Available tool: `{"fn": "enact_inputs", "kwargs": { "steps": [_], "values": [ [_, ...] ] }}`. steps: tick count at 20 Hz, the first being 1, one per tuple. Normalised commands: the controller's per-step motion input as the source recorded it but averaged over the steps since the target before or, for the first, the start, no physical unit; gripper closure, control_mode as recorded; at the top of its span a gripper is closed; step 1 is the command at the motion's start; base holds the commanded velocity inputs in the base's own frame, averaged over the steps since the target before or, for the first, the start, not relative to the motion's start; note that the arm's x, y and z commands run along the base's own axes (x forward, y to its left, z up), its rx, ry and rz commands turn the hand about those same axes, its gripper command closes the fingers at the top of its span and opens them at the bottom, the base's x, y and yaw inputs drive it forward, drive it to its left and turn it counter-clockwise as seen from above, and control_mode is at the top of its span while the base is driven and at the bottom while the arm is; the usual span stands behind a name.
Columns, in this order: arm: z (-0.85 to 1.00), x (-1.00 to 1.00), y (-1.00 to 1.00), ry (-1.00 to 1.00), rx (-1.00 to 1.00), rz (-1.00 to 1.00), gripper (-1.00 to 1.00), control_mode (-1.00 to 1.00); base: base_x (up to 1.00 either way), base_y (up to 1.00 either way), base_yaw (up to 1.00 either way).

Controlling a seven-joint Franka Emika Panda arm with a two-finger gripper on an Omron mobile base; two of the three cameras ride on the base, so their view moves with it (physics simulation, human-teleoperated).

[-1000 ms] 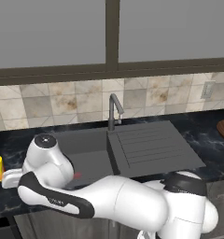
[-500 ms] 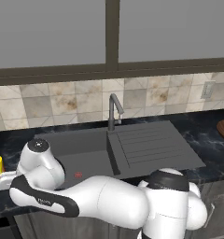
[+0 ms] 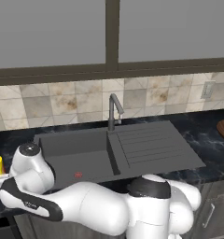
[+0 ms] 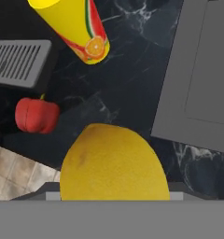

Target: Remove the lemon and bell pepper from the sink. Then move the bowl and cup from the counter to the sink for washing.

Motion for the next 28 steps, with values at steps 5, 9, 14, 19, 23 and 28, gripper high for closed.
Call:
{"fn": "enact_inputs", "kwargs": {
  "steps": [5, 9, 14, 19, 23, 28],
  "values": [
    [-0.18, 0.1, 0.28, 0.0, 0.0, 0.0, 1.0, -1.0, 0.0, 0.0, 0.0],
    [-0.17, 0.12, 0.26, 0.0, 0.0, 0.0, 1.0, -1.0, 0.0, 0.0, 0.0],
    [-0.15, 0.11, 0.17, 0.0, 0.0, 0.0, 1.0, -1.0, 0.0, 0.0, 0.0],
    [-0.18, 0.08, 0.17, 0.0, 0.0, 0.01, 1.0, -1.0, 0.0, 0.0, 0.0],
    [-0.21, 0.07, 0.14, 0.01, 0.0, 0.01, 1.0, -1.0, 0.0, 0.0, 0.0],
    [-0.19, 0.09, 0.07, 0.03, 0.0, 0.02, 1.0, -1.0, 0.0, 0.0, 0.0]
  ]
}}
